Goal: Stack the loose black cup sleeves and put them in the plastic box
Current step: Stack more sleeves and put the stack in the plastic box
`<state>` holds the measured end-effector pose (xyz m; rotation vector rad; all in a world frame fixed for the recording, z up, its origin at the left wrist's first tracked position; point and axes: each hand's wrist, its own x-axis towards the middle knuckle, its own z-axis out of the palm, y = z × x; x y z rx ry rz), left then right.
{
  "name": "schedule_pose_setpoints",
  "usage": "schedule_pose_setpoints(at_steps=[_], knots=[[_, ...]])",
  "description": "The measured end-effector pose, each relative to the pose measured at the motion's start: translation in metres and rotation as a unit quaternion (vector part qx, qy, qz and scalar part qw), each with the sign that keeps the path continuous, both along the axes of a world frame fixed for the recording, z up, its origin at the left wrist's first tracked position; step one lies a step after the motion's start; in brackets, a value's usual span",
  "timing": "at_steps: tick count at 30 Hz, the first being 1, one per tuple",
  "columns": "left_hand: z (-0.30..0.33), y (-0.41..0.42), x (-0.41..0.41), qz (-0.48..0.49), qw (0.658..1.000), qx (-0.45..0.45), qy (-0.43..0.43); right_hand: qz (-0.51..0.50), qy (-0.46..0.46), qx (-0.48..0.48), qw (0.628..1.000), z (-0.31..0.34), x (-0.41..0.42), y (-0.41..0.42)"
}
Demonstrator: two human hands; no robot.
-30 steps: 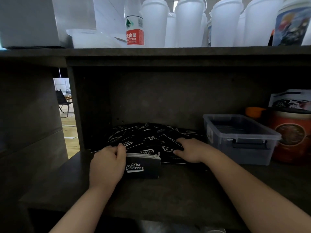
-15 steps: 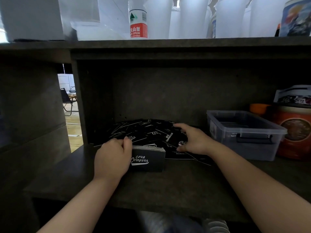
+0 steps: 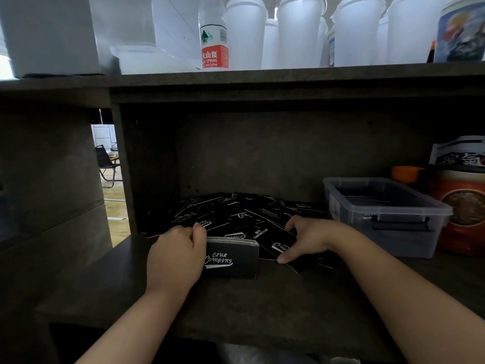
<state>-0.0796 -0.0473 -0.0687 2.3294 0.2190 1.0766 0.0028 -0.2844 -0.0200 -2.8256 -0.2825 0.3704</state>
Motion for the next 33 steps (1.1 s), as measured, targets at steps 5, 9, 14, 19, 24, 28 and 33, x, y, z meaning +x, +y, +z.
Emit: schedule_pose_setpoints(at_steps=[5,9,14,19,24,28,33], knots=[[-0.001,0.001,0.002,0.001,1.000,0.003,0.004,-0.019,0.024,0.054,0.998,0.005,-0.001,-0.002],[-0.002,0.001,0.001,-0.006,1.000,0.001,-0.002,-0.035,-0.043,0.154,0.987,0.006,0.002,-0.003],[-0.004,-0.001,0.002,-0.023,1.000,-0.003,-0.019,0.007,-0.148,0.258,0.955,0.006,0.004,-0.003],[-0.005,-0.004,0.001,-0.041,0.999,0.011,-0.023,0.140,-0.064,0.322,0.934,0.006,-0.015,0.014],[-0.008,-0.002,0.005,-0.048,0.993,0.105,-0.010,0.200,0.108,0.373,0.900,0.002,-0.025,0.027],[-0.009,-0.001,0.006,-0.043,0.993,0.113,-0.011,0.154,0.012,0.369,0.917,0.007,-0.015,0.016],[-0.005,0.002,0.004,-0.018,0.992,0.097,-0.082,0.119,-0.012,0.125,0.985,0.013,-0.002,-0.017]])
